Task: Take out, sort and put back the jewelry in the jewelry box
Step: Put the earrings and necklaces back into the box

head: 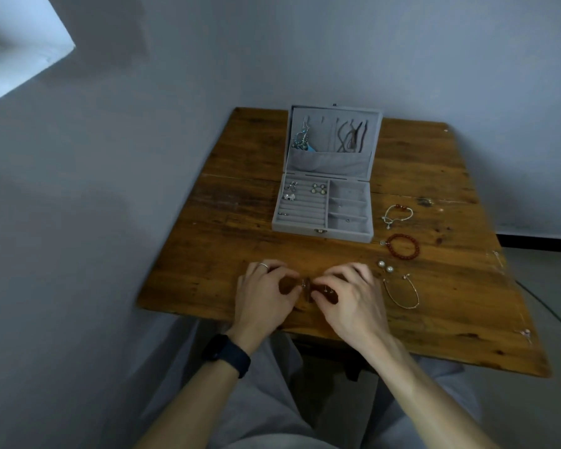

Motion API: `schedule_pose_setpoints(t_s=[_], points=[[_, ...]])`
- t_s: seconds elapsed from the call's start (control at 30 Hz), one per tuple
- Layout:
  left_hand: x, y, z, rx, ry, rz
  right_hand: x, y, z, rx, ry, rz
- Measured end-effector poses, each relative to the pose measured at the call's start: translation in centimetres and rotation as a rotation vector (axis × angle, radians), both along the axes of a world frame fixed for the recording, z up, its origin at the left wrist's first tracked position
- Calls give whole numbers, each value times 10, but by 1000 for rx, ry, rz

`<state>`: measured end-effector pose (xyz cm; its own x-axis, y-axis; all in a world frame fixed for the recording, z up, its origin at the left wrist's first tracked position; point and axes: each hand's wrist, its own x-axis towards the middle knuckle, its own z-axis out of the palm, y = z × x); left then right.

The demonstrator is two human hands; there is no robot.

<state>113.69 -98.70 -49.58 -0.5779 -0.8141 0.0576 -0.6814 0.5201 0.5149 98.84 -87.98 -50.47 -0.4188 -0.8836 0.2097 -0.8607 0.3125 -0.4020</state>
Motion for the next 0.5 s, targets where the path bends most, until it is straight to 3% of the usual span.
schedule_pose_setpoints(t_s=[0.5], points=[[3,-1,-7,-127,27,-71,4,-11,1,40,-8,2]])
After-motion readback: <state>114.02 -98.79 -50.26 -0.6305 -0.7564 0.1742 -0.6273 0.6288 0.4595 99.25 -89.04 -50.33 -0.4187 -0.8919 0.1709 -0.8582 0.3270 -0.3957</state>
